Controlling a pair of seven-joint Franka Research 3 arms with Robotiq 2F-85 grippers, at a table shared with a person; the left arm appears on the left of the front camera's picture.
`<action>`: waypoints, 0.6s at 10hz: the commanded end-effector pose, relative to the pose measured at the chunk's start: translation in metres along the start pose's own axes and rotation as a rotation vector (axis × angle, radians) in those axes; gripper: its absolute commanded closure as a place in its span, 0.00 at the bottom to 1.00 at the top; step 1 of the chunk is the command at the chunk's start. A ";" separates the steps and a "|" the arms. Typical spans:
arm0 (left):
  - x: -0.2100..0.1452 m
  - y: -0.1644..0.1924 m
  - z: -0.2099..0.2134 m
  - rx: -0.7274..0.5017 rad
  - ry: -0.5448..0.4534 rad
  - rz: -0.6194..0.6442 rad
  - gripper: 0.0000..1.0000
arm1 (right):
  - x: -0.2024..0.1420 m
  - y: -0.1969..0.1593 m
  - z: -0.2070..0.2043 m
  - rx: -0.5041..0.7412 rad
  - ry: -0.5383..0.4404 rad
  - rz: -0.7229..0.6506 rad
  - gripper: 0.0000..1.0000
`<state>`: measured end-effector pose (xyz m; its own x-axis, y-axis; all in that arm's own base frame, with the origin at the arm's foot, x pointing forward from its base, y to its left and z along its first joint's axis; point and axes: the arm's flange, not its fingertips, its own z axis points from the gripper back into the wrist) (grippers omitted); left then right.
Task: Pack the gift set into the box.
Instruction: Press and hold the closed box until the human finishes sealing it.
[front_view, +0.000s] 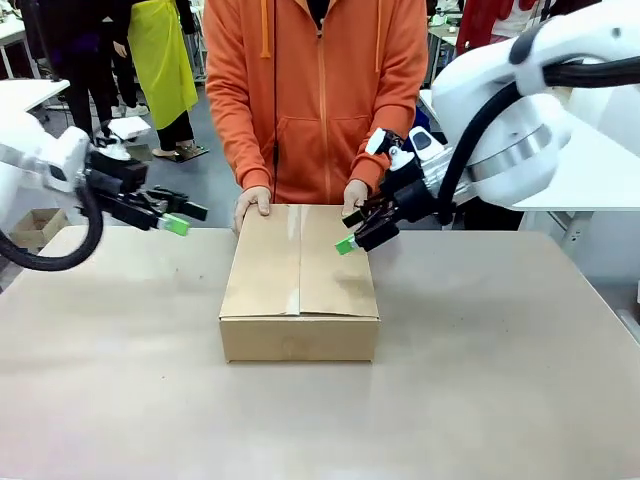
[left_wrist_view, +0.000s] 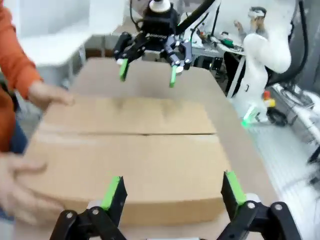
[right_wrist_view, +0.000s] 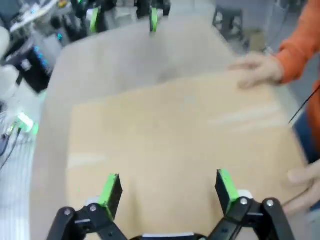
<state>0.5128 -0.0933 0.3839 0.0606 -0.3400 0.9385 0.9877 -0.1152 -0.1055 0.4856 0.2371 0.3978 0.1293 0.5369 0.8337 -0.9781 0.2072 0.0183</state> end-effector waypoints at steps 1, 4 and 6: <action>-0.025 0.008 -0.046 -0.010 -0.041 -0.392 0.00 | -0.020 -0.007 -0.023 -0.067 -0.341 0.346 0.00; -0.024 0.016 -0.087 -0.019 -0.058 -0.348 0.00 | -0.042 -0.023 -0.034 0.047 -0.428 0.310 0.00; -0.022 0.022 -0.093 0.010 -0.087 -0.309 0.00 | -0.066 -0.029 -0.042 0.206 -0.362 0.269 0.00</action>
<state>0.5138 -0.1765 0.3231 -0.2702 -0.2243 0.9363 0.9473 -0.2354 0.2170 0.5028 0.2377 0.3223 -0.1885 0.1877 0.9640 -0.9818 -0.0128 -0.1895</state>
